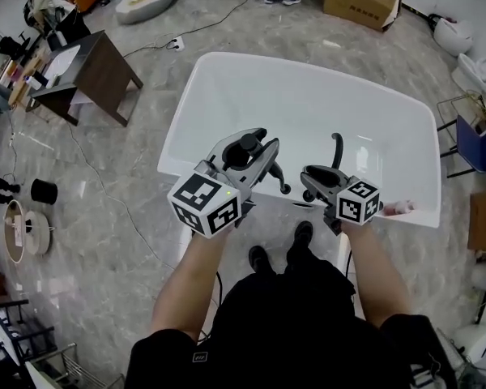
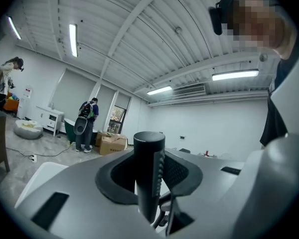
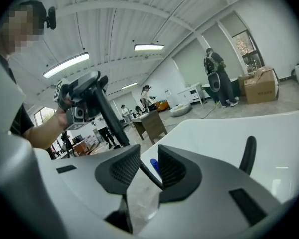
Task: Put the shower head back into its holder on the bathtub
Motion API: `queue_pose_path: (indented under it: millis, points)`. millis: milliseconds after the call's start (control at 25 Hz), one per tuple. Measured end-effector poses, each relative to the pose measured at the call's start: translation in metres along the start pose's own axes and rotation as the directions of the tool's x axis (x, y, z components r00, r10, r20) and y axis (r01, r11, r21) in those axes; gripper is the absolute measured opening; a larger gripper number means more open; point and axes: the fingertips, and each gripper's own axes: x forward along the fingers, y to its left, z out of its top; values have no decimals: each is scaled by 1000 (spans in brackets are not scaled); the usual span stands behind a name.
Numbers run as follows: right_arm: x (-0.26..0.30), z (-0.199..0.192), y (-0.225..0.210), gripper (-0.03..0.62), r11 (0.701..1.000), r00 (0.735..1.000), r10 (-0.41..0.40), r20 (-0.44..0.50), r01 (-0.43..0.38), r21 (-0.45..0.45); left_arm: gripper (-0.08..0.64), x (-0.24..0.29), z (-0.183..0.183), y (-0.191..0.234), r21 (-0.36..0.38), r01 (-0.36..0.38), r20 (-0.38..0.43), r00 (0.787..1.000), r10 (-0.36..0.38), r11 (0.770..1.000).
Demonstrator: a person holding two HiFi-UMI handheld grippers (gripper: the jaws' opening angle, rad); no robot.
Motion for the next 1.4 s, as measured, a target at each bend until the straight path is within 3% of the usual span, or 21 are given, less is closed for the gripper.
queue_pose_path:
  millis: [240,560,1080,1400]
  points:
    - [-23,39,-15,73,998,991,-69,118,69,3,124,18,-36,6,2,-38,-93,995,38,999]
    - [-48,69,-28,25,999,983,-40,177,45,-28,124,57,-81,-1,33,-62,-167,984,66,998]
    - [-59,45,-59,14,997,987,-73,146,68,40,126,76,-163,10,17,-106,-306,946,106,994]
    - [-69,38,-63,14,994,986,-96,134,88,63,126,86,-213,17,12,-119,-405,907,113,993]
